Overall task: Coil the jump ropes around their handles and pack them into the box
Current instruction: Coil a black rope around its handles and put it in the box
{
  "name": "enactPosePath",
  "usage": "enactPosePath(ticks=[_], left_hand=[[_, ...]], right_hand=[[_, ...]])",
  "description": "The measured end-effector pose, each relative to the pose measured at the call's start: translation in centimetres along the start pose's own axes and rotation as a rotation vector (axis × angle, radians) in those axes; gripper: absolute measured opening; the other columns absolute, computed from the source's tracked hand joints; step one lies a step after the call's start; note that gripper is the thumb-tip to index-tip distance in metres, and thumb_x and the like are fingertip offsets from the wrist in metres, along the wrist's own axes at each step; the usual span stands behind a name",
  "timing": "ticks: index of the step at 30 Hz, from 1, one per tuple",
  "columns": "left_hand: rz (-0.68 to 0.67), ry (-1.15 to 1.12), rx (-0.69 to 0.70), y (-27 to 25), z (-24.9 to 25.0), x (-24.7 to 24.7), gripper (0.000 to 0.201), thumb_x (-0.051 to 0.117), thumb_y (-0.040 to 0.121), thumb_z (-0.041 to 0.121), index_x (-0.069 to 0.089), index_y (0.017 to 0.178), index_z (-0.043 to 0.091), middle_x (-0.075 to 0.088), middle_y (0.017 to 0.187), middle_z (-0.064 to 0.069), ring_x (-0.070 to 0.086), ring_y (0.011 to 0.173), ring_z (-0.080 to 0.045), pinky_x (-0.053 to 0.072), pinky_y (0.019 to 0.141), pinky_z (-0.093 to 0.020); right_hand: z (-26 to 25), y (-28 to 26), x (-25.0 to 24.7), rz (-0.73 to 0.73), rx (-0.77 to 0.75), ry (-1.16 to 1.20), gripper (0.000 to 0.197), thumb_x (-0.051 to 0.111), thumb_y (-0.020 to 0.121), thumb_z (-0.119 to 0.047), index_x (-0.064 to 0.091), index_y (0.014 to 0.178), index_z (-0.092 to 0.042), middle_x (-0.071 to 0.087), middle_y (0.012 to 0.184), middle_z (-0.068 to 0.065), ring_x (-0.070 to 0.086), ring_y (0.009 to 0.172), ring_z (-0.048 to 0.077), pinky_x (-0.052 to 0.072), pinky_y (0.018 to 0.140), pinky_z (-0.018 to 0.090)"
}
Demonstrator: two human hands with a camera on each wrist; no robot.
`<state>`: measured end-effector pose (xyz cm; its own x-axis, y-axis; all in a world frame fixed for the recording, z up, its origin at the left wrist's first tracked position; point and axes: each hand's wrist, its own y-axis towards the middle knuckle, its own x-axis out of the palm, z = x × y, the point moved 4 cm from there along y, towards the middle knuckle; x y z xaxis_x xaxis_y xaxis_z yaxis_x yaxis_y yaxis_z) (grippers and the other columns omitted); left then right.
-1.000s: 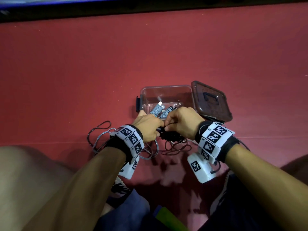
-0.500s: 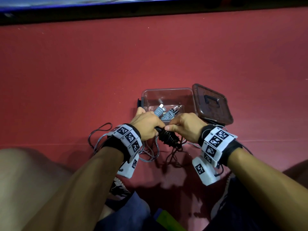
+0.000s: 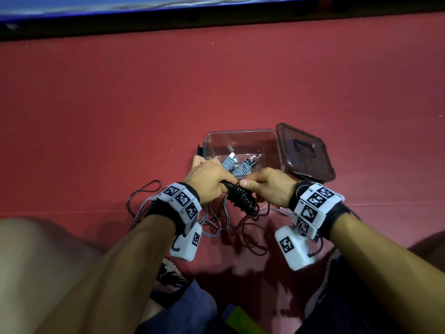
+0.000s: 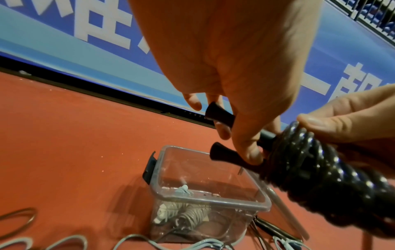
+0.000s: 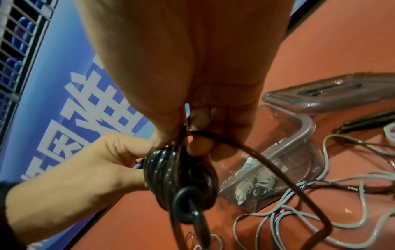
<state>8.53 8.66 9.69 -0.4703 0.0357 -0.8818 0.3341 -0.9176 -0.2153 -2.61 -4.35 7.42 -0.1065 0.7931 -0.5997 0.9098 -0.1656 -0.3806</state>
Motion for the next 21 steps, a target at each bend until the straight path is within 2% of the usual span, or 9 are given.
enactPosePath(ticks=[4, 7, 9, 10, 12, 14, 17, 19, 21], left_hand=[[0.071, 0.01, -0.007, 0.2, -0.2, 0.2, 0.028, 0.072, 0.09, 0.026, 0.073, 0.109, 0.046, 0.064, 0.115, 0.022, 0.04, 0.119, -0.012, 0.021, 0.096, -0.04], [0.177, 0.132, -0.015, 0.3, 0.2, 0.2, 0.038, 0.074, 0.084, 0.029, 0.066, 0.121, 0.037, 0.051, 0.131, 0.012, 0.038, 0.124, -0.018, 0.025, 0.096, -0.037], [0.252, 0.13, -0.123, 0.5, -0.2, -0.3, 0.056, 0.082, 0.077, 0.037, 0.054, 0.123, 0.022, 0.048, 0.126, 0.003, 0.043, 0.115, -0.02, 0.033, 0.092, -0.034], [0.263, 0.096, -0.198, 0.5, -0.6, -0.6, 0.058, 0.084, 0.075, 0.041, 0.05, 0.118, 0.019, 0.049, 0.118, 0.002, 0.046, 0.106, -0.02, 0.038, 0.087, -0.033], [0.166, 0.006, -0.32, 0.6, -1.2, -0.6, 0.043, 0.078, 0.082, 0.044, 0.049, 0.1, 0.019, 0.057, 0.1, 0.003, 0.056, 0.088, -0.019, 0.047, 0.076, -0.034], [0.007, -0.141, -0.345, 0.6, -1.0, 0.4, 0.023, 0.062, 0.095, 0.036, 0.058, 0.088, 0.015, 0.07, 0.083, 0.003, 0.068, 0.08, -0.02, 0.056, 0.077, -0.038], [-0.069, -0.462, -0.334, 0.7, -0.5, 1.6, 0.027, 0.047, 0.099, 0.019, 0.068, 0.089, 0.006, 0.076, 0.083, 0.001, 0.074, 0.077, -0.011, 0.057, 0.082, -0.034], [-0.088, -0.615, -0.322, 0.7, -0.1, 1.6, 0.023, 0.055, 0.095, 0.03, 0.069, 0.097, 0.011, 0.077, 0.089, -0.002, 0.075, 0.081, -0.013, 0.052, 0.075, -0.029], [-0.077, -0.669, -0.283, 0.8, 0.0, 1.8, 0.028, 0.067, 0.086, 0.049, 0.065, 0.1, 0.025, 0.076, 0.083, -0.002, 0.072, 0.075, -0.011, 0.049, 0.069, -0.03]], right_hand=[[0.0, -0.1, -0.6, 0.103, -0.017, 0.082, 0.021, 0.059, 0.097, -0.043, 0.075, 0.084, -0.041, 0.069, 0.069, -0.015, 0.059, 0.064, -0.002, 0.046, 0.071, 0.023], [0.4, 0.0, -0.9, 0.159, 0.02, 0.13, 0.02, 0.064, 0.095, -0.041, 0.076, 0.079, -0.038, 0.068, 0.062, -0.013, 0.058, 0.058, -0.002, 0.045, 0.069, 0.023], [0.7, 0.0, -0.7, 0.164, 0.043, 0.151, 0.019, 0.066, 0.094, -0.04, 0.077, 0.08, -0.035, 0.07, 0.064, -0.01, 0.062, 0.061, 0.003, 0.051, 0.07, 0.028], [0.7, 0.0, -0.7, 0.175, 0.054, 0.159, 0.019, 0.066, 0.093, -0.041, 0.078, 0.081, -0.032, 0.072, 0.067, -0.008, 0.064, 0.064, 0.007, 0.054, 0.073, 0.031], [0.7, -0.1, -0.9, 0.226, 0.067, 0.155, 0.024, 0.065, 0.094, -0.042, 0.077, 0.079, -0.027, 0.071, 0.067, -0.004, 0.064, 0.065, 0.011, 0.054, 0.073, 0.032], [0.4, -0.3, -1.5, 0.289, 0.075, 0.138, 0.027, 0.064, 0.094, -0.042, 0.074, 0.075, -0.026, 0.068, 0.063, -0.005, 0.06, 0.062, 0.011, 0.049, 0.069, 0.029], [-0.1, -0.5, -2.1, 0.358, 0.063, 0.133, 0.022, 0.066, 0.093, -0.04, 0.078, 0.086, -0.024, 0.07, 0.067, -0.002, 0.065, 0.068, 0.016, 0.052, 0.074, 0.03], [-0.3, -0.6, -2.2, 0.38, 0.054, 0.14, 0.017, 0.069, 0.092, -0.039, 0.079, 0.088, -0.026, 0.069, 0.064, -0.006, 0.065, 0.067, 0.012, 0.05, 0.072, 0.027], [-0.5, -0.6, -2.2, 0.392, 0.045, 0.16, 0.011, 0.071, 0.09, -0.037, 0.078, 0.087, -0.029, 0.064, 0.057, -0.015, 0.059, 0.061, 0.001, 0.046, 0.069, 0.023]])
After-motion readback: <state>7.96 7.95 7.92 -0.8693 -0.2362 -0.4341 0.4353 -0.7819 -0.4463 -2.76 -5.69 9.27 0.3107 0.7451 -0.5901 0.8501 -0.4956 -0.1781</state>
